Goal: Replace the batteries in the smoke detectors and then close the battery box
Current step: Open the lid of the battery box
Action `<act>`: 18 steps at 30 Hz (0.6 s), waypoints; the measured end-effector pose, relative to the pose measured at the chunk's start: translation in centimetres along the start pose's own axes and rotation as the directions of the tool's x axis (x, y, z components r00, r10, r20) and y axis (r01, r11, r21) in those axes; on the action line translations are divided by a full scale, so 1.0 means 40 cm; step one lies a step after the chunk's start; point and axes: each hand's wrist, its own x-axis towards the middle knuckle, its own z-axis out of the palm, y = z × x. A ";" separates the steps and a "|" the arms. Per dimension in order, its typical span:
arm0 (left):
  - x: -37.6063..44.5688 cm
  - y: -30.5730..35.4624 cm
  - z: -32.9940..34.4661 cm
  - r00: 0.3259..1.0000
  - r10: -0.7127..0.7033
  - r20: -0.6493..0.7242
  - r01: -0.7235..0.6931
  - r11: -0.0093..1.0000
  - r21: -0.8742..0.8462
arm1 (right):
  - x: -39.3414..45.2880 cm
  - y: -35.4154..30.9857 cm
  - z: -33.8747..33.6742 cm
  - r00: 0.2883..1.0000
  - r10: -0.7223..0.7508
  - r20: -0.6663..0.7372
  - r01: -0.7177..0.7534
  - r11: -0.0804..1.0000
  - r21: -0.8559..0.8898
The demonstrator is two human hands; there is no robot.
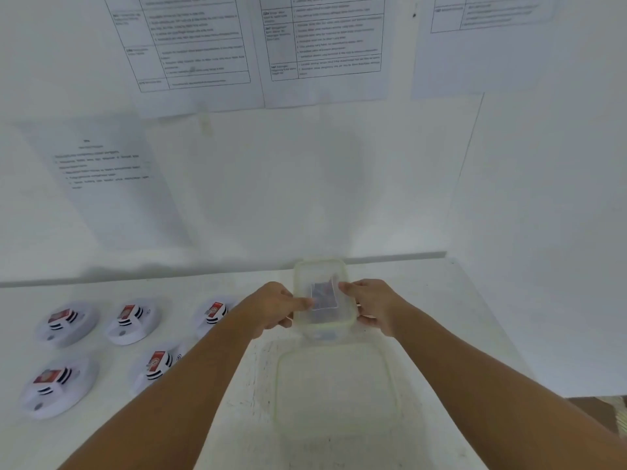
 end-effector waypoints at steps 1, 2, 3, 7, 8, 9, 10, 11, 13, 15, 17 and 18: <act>0.002 0.002 -0.003 1.000 -0.020 0.015 0.020 0.999 -0.026 | 0.004 0.005 -0.001 1.000 0.010 0.010 -0.011 0.999 0.031; 0.004 0.003 -0.005 0.999 -0.049 0.020 0.051 0.995 -0.085 | 0.008 0.007 -0.003 0.999 0.023 0.023 -0.024 0.997 0.066; 0.009 0.004 -0.005 0.996 -0.087 0.018 0.089 0.984 -0.156 | 0.011 0.008 -0.006 0.999 0.036 0.031 -0.039 0.995 0.089; 0.027 -0.006 0.005 0.981 -0.189 0.050 0.195 0.928 -0.316 | 0.025 0.012 -0.012 0.995 0.101 0.017 -0.102 0.986 0.132; 0.032 -0.014 0.007 0.974 -0.214 0.066 0.224 0.902 -0.369 | 0.028 0.013 -0.012 0.993 0.115 0.018 -0.117 0.983 0.139; 0.035 -0.021 0.008 0.966 -0.239 0.093 0.256 0.864 -0.433 | 0.033 0.014 -0.012 0.991 0.131 0.017 -0.132 0.981 0.144; 0.039 -0.029 0.010 0.957 -0.260 0.126 0.288 0.821 -0.492 | 0.037 0.017 -0.011 0.989 0.147 0.014 -0.147 0.978 0.149; 0.041 -0.036 0.012 0.948 -0.271 0.164 0.316 0.777 -0.545 | 0.039 0.018 -0.010 0.987 0.163 0.012 -0.163 0.975 0.151; 0.041 -0.043 0.016 0.934 -0.271 0.231 0.356 0.688 -0.633 | 0.043 0.020 -0.009 0.981 0.191 0.019 -0.192 0.968 0.162; 0.043 -0.049 0.020 0.926 -0.263 0.270 0.377 0.626 -0.683 | 0.046 0.021 -0.011 0.977 0.211 0.031 -0.214 0.960 0.180; 0.045 -0.057 0.026 0.922 -0.256 0.291 0.387 0.595 -0.704 | 0.048 0.025 -0.012 0.974 0.223 0.040 -0.227 0.952 0.205; 0.050 -0.063 0.029 0.923 -0.253 0.289 0.384 0.587 -0.713 | 0.051 0.029 -0.011 0.974 0.223 0.041 -0.227 0.948 0.222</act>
